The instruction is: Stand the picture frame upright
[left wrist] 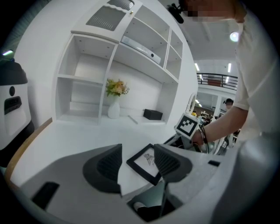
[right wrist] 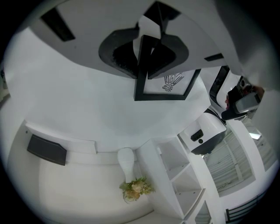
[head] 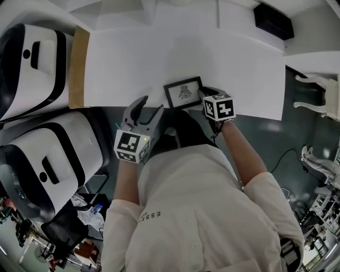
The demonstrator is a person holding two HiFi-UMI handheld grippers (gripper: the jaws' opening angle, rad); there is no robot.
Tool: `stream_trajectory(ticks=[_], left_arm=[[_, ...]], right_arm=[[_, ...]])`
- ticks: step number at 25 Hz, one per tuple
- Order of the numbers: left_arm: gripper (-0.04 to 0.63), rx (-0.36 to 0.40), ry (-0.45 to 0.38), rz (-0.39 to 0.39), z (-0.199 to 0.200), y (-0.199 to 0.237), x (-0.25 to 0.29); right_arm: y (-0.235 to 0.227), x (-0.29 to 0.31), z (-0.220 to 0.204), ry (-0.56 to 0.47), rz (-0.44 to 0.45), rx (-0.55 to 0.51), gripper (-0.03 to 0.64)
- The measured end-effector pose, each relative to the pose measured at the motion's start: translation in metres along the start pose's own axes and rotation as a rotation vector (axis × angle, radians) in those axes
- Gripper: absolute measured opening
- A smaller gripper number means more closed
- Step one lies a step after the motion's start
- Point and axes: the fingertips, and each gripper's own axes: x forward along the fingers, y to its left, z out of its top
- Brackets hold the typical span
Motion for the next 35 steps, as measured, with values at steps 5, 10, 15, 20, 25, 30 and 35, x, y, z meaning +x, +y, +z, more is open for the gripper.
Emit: stream_trajectory(ticks=[5, 10, 15, 20, 25, 30, 35], left_arm=[[0.227, -0.032, 0.039, -0.036, -0.027, -0.008, -0.011], [0.219, -0.095, 0.092, -0.054, -0.053, -0.020, -0.004], [0.210, -0.127, 0.149, -0.116, -0.083, -0.031, -0.001], [0.206, -0.321, 0.186, -0.269, -0.100, -0.055, 0.015], [0.201, -0.460, 0.221, -0.324, -0.110, -0.062, 0.032], [0.199, -0.701, 0.241, -0.388, -0.118, -0.067, 0.048], [0.190, -0.996, 0.219, -0.473, -0.114, -0.072, 0.063]], right_arm=[[0.011, -0.007, -0.020, -0.010, -0.021, 0.020, 0.086], [0.007, -0.016, -0.032, -0.022, -0.039, 0.050, 0.086], [0.012, -0.024, -0.046, -0.032, -0.059, 0.071, 0.086], [0.007, -0.031, -0.056, -0.040, -0.072, 0.076, 0.086], [0.004, -0.036, -0.058, -0.049, -0.089, 0.063, 0.086], [0.002, -0.036, -0.059, -0.055, -0.087, 0.057, 0.086], [0.001, -0.037, -0.058, -0.053, -0.077, 0.035, 0.086]])
